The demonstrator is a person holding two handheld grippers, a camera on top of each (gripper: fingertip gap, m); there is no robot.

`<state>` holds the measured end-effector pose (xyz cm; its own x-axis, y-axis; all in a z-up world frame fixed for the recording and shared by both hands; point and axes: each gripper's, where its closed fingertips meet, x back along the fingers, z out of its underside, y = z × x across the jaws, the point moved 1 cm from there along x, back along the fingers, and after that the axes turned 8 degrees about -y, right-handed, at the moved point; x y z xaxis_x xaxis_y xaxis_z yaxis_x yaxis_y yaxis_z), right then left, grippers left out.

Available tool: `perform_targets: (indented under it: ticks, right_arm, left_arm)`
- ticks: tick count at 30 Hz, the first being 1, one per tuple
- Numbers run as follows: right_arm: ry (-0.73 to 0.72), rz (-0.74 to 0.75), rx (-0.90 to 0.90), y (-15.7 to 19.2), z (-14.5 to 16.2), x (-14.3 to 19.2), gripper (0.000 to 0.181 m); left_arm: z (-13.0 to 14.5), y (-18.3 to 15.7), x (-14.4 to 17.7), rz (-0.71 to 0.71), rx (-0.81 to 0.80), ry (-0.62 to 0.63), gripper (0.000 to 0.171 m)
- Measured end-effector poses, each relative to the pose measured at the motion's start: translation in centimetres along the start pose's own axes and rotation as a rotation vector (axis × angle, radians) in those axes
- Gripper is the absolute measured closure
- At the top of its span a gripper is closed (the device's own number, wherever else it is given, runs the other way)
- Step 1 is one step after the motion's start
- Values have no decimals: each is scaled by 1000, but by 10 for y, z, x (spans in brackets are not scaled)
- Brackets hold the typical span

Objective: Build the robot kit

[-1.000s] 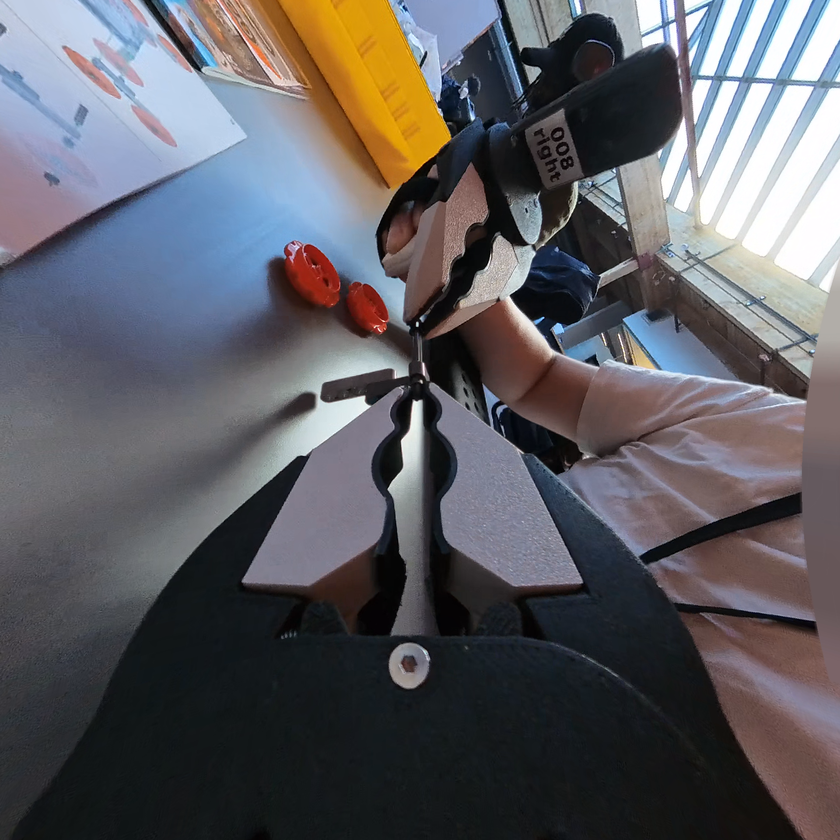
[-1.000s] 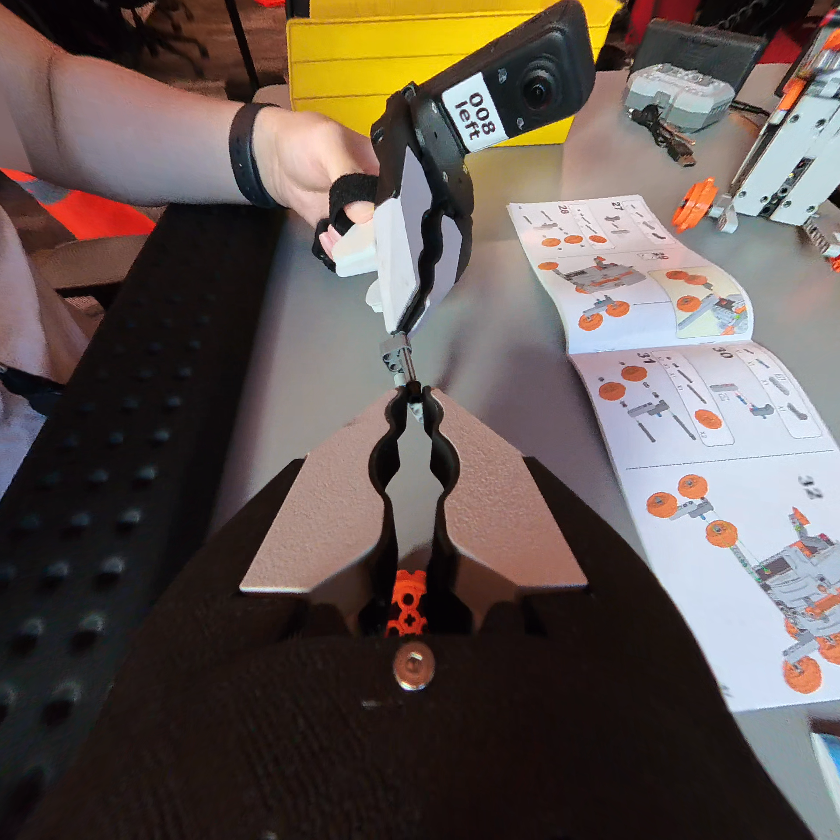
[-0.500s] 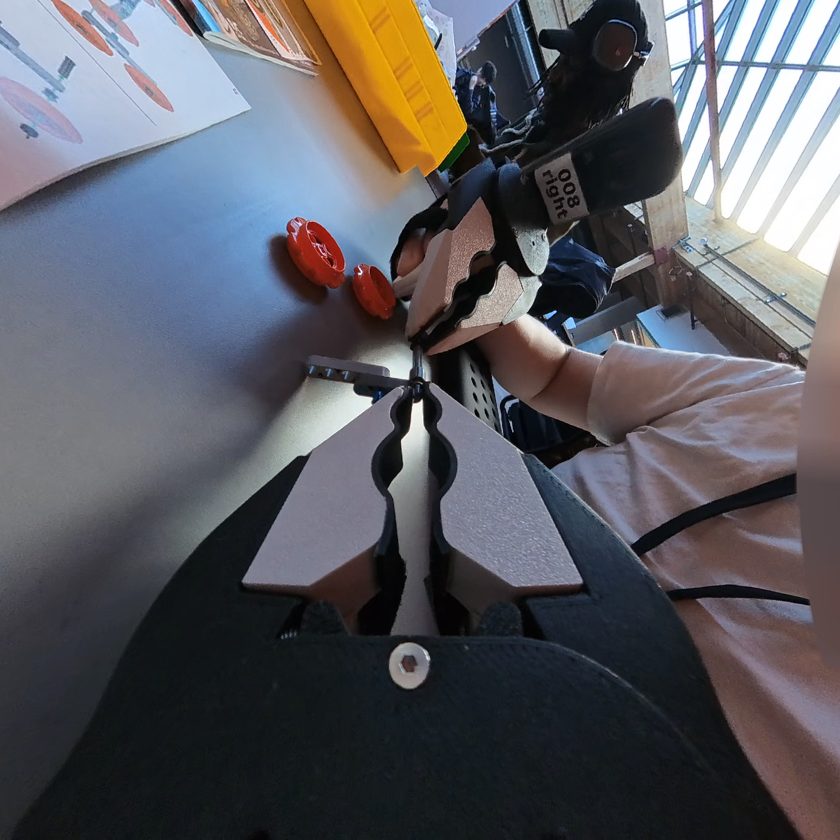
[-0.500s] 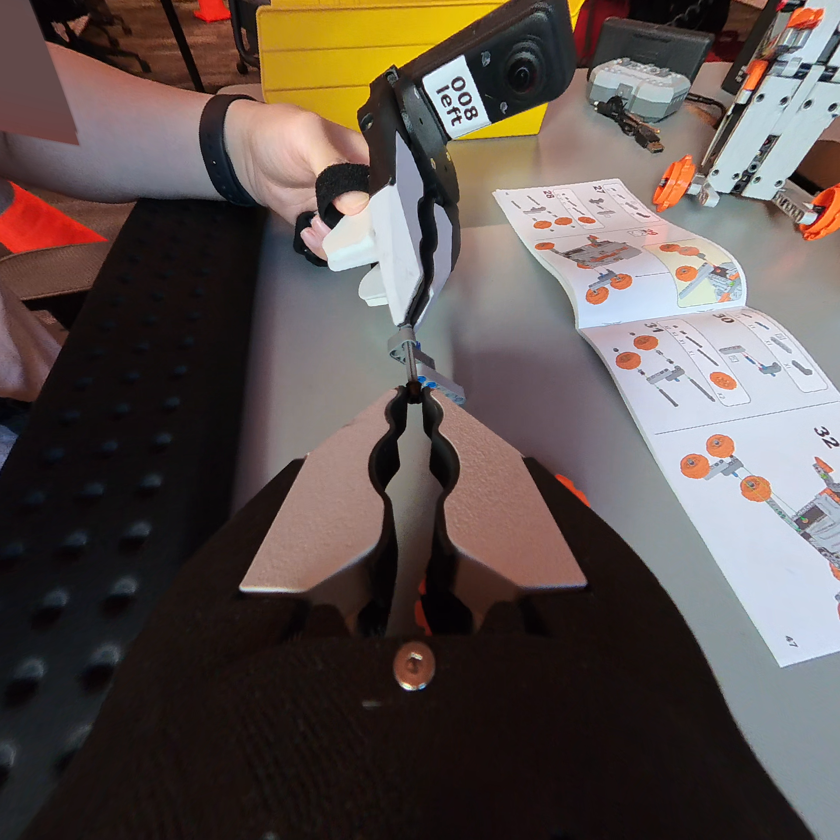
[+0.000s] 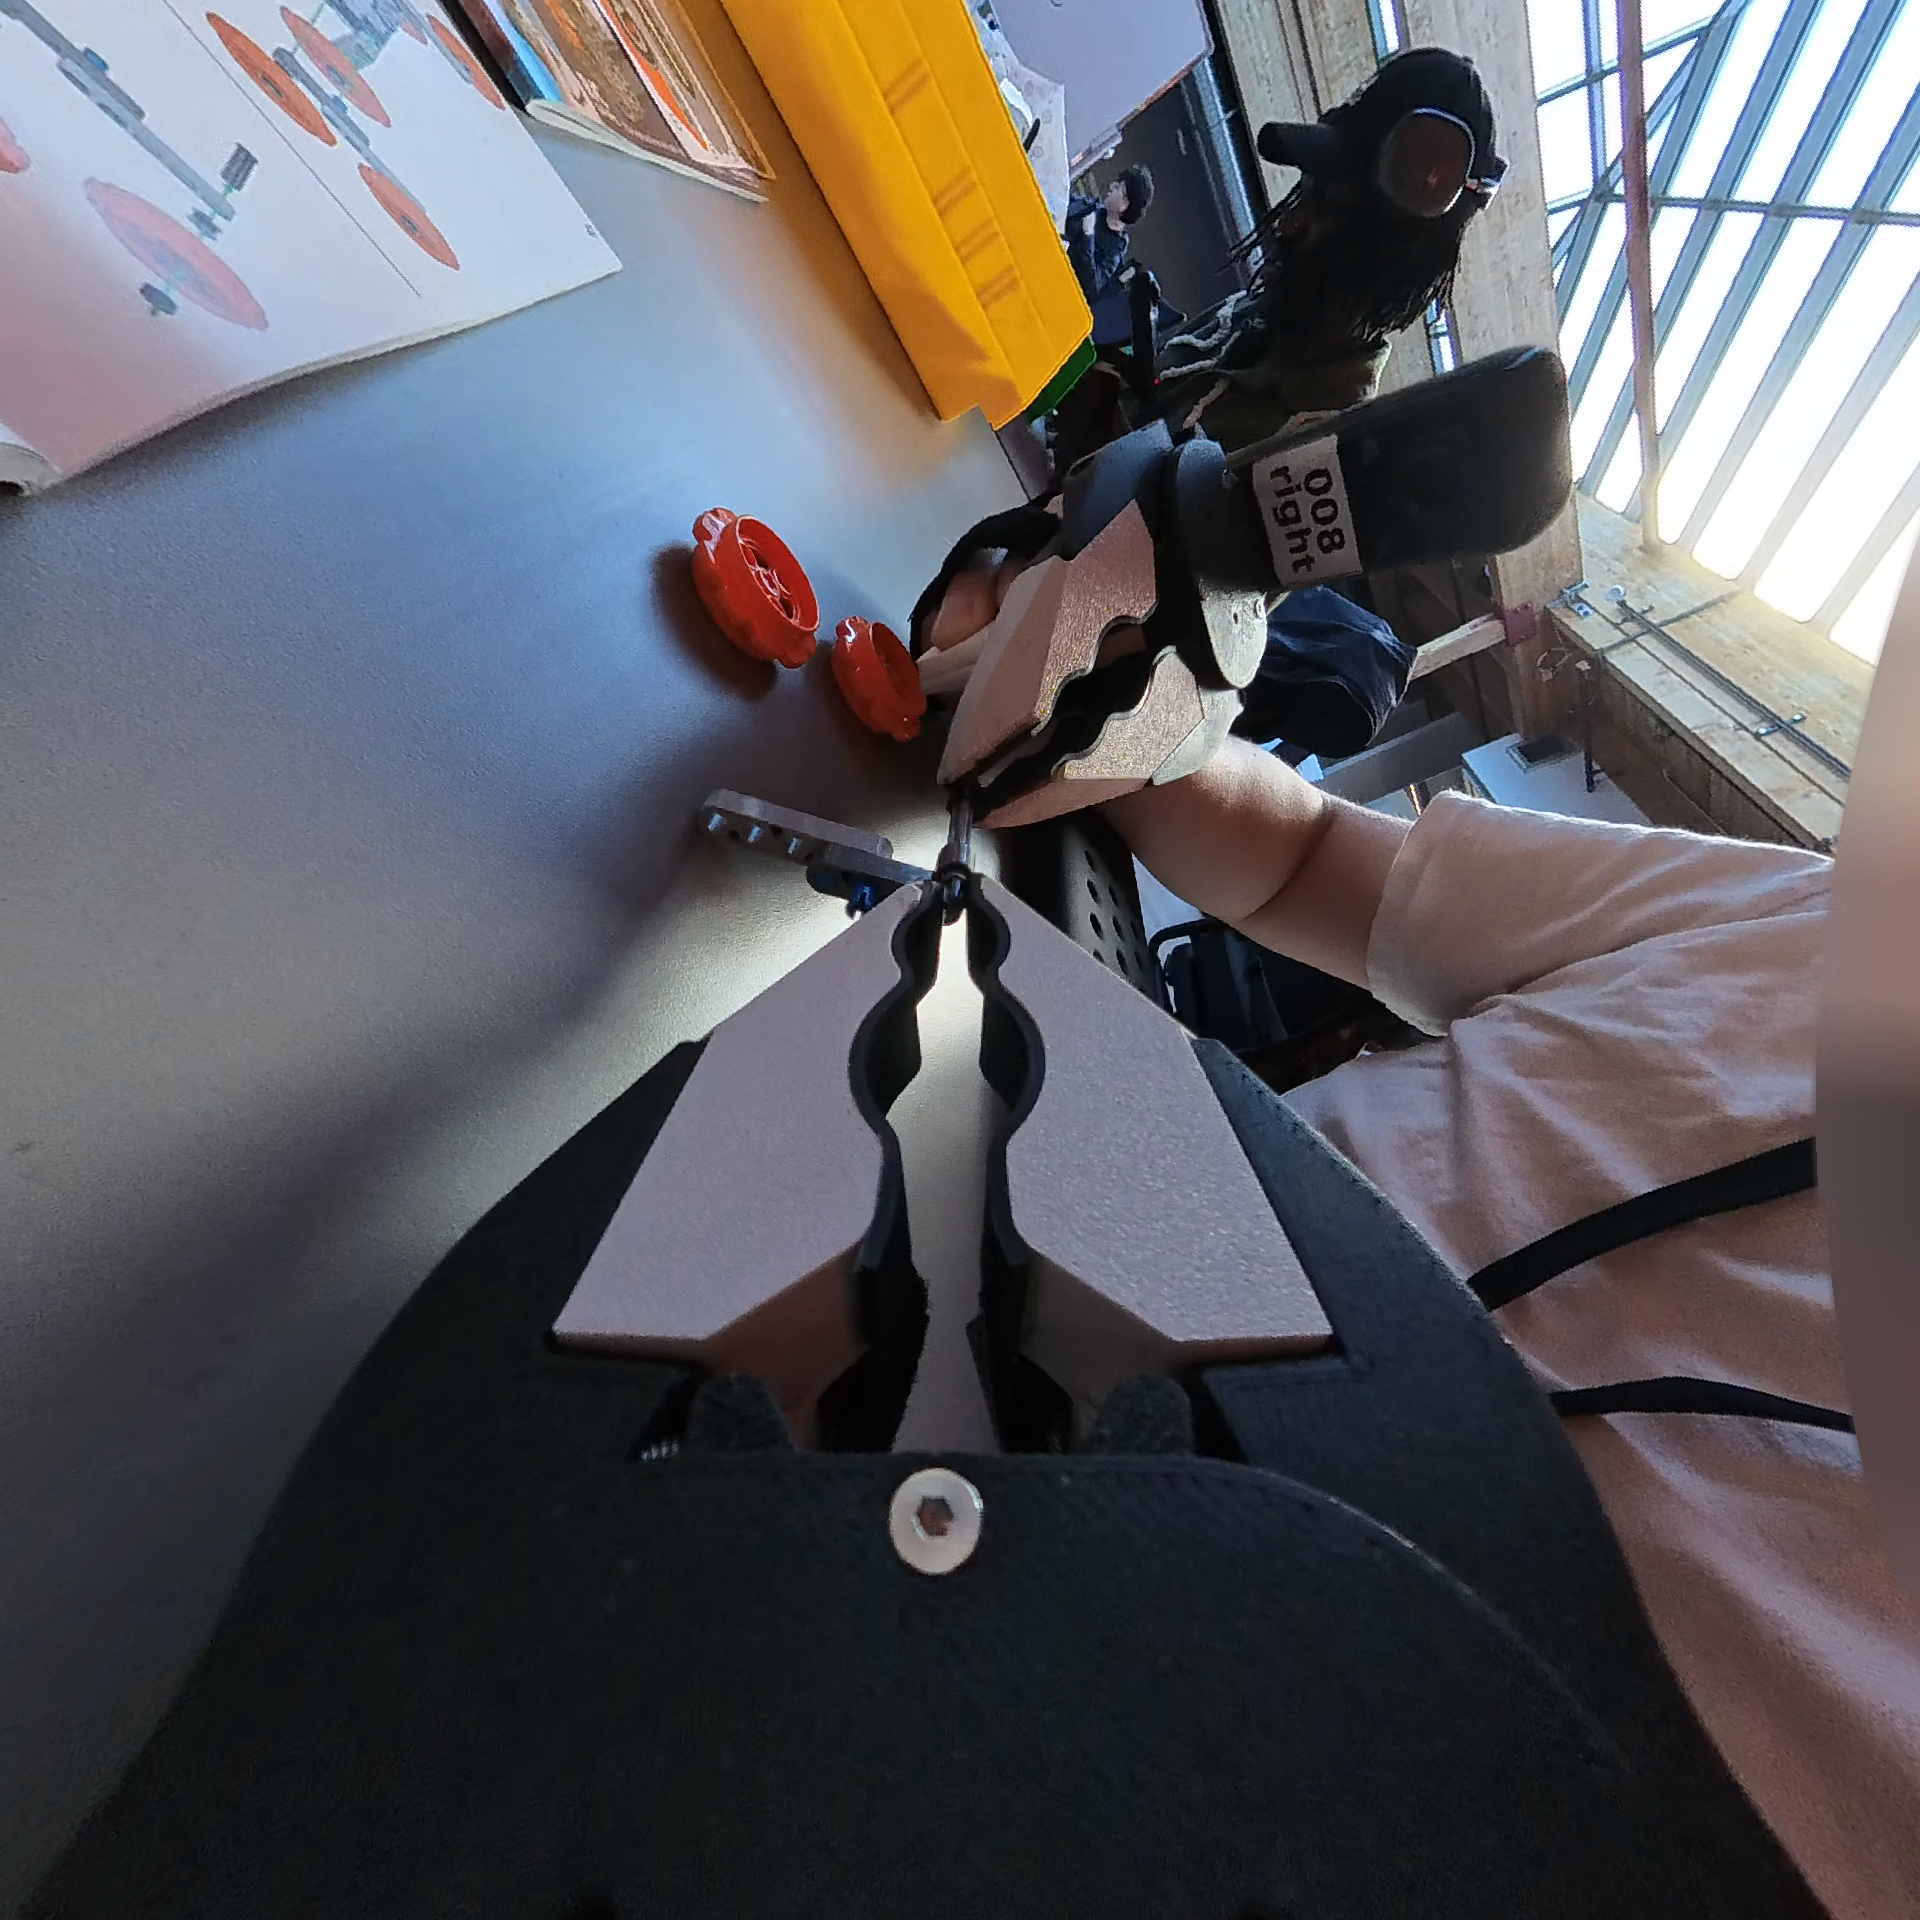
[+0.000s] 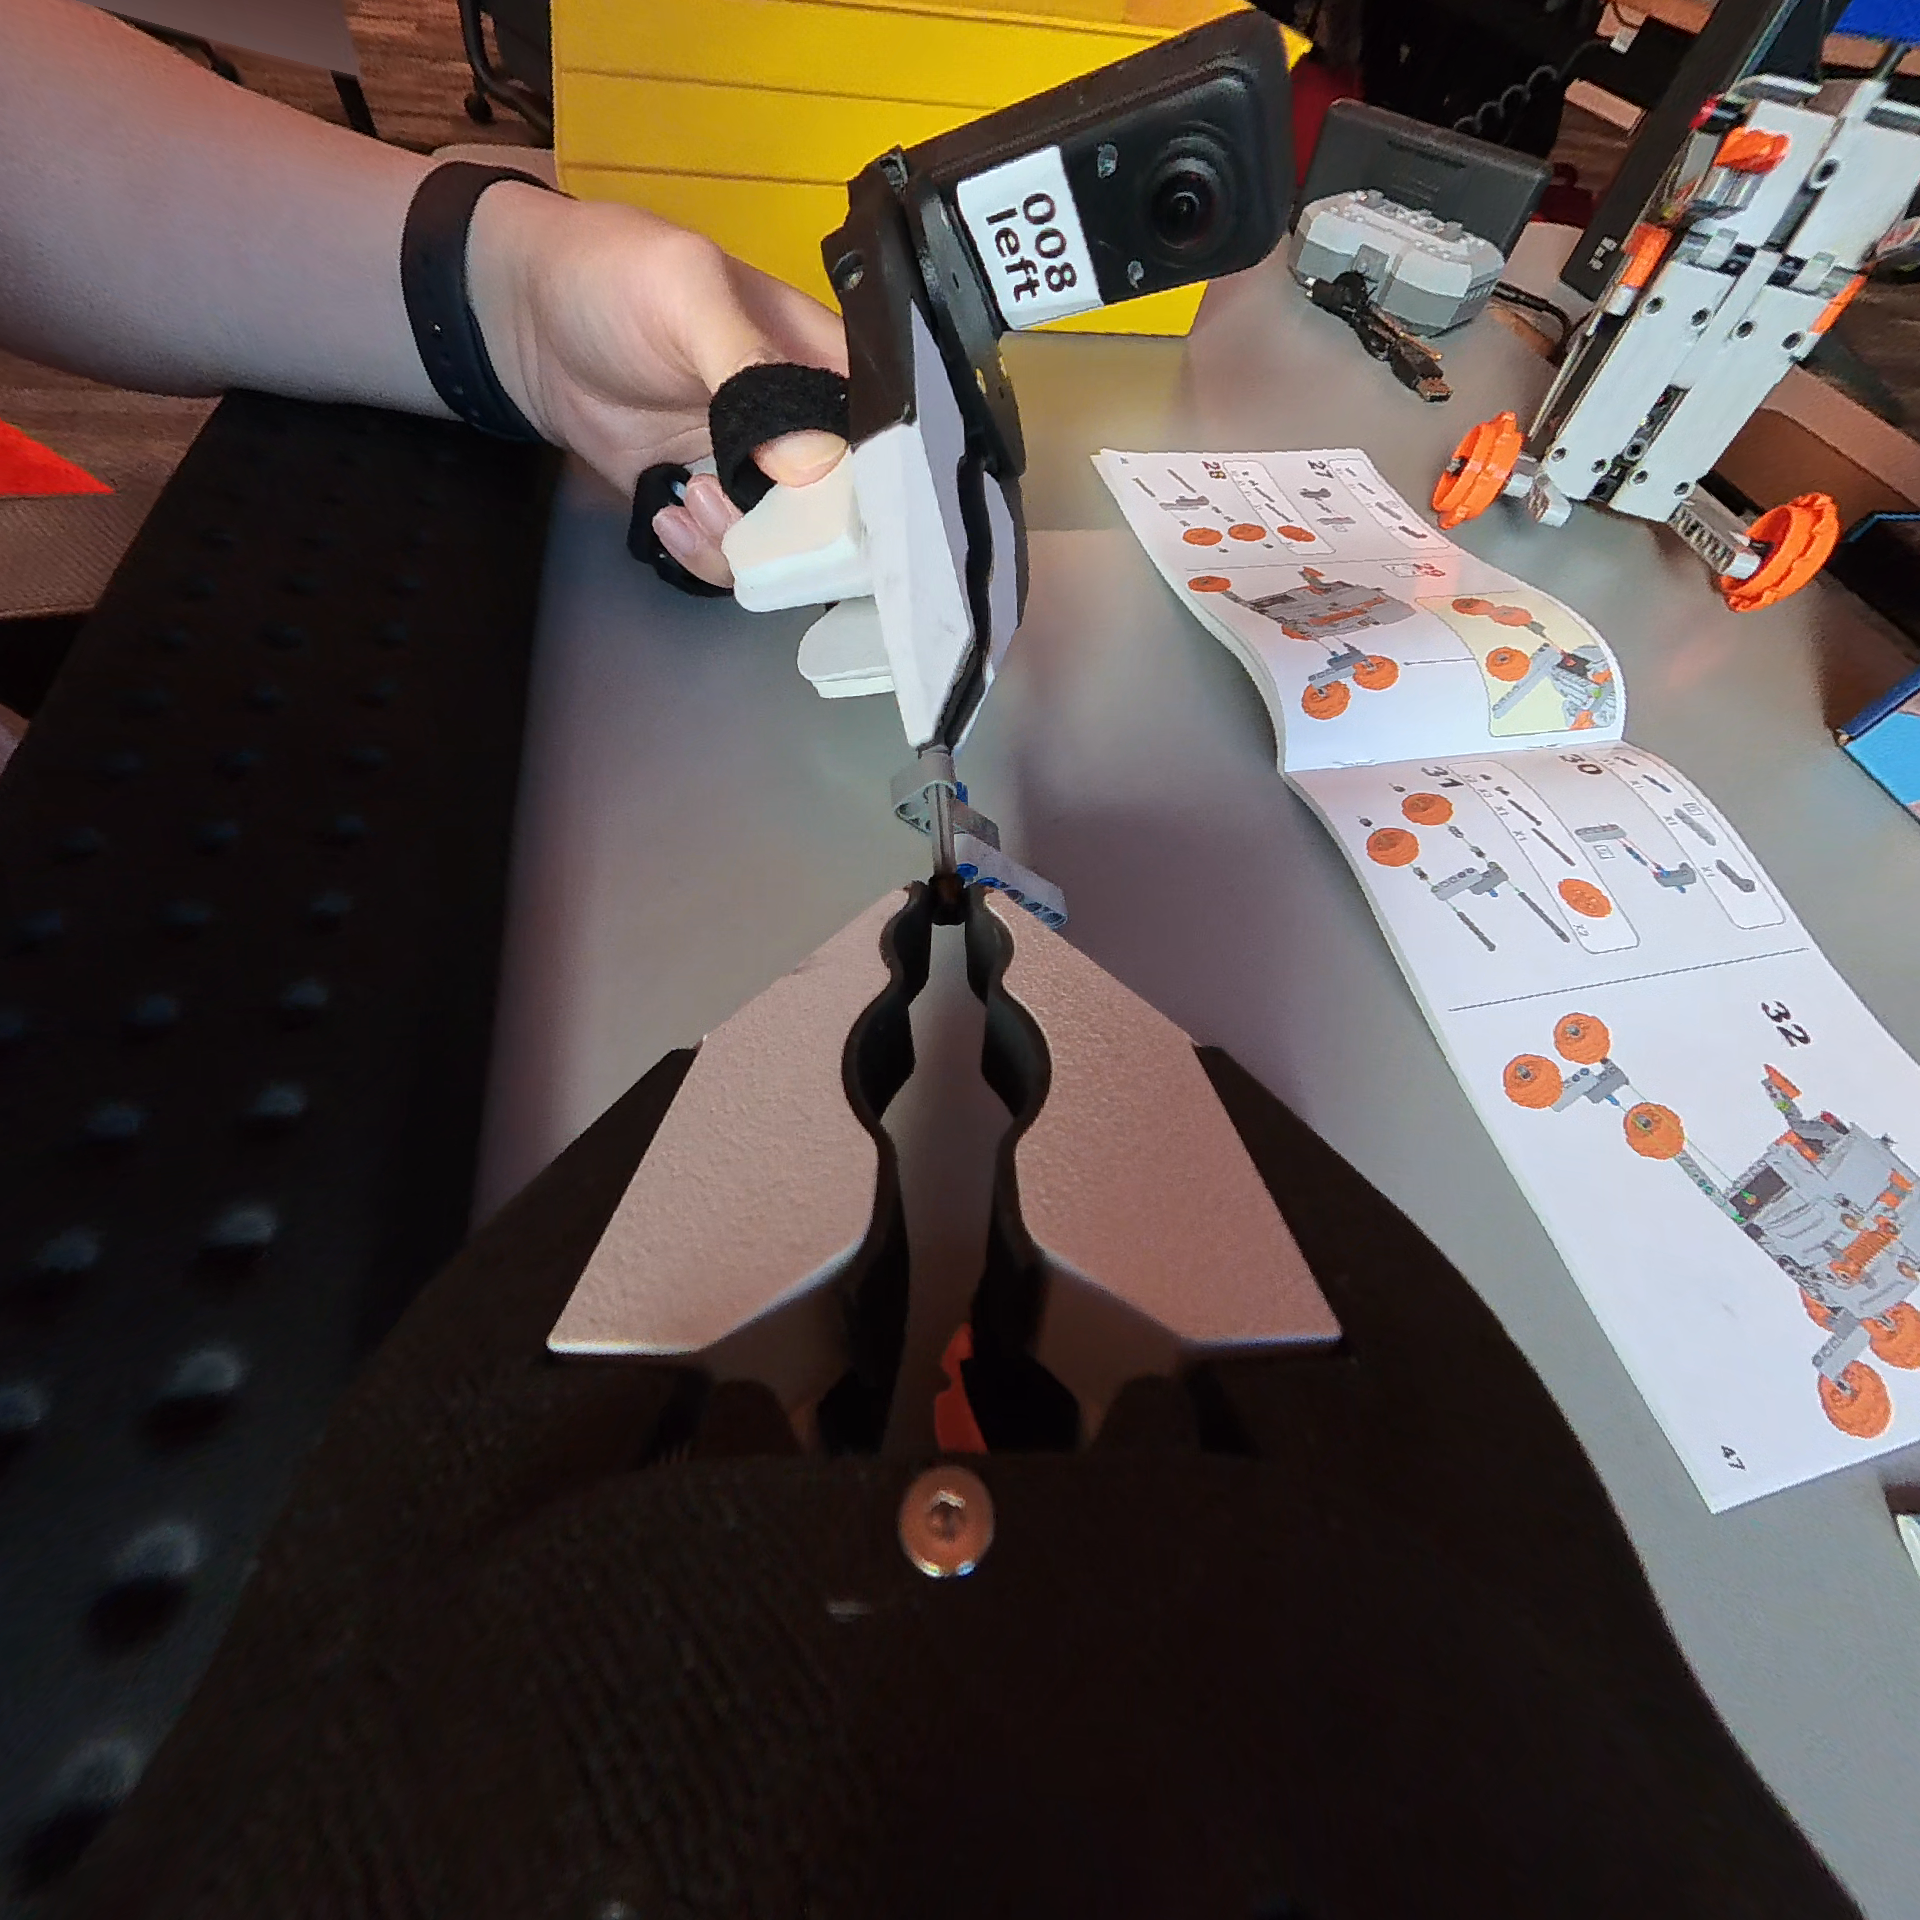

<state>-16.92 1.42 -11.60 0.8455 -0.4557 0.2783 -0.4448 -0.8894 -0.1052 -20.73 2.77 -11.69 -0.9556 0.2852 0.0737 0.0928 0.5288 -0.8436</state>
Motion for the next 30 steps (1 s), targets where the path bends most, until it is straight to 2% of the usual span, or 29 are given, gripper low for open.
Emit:
perform_targets:
  ticks: [24,30]
  right_arm:
    - [6,4,18,0,0,-3,177]
    - [-70,6,30,-5,-14,3,176]
  left_arm:
    - [3,1,-2,-7,2,17,170]
    - [-5,-10,-1,52,-3,-17,171]
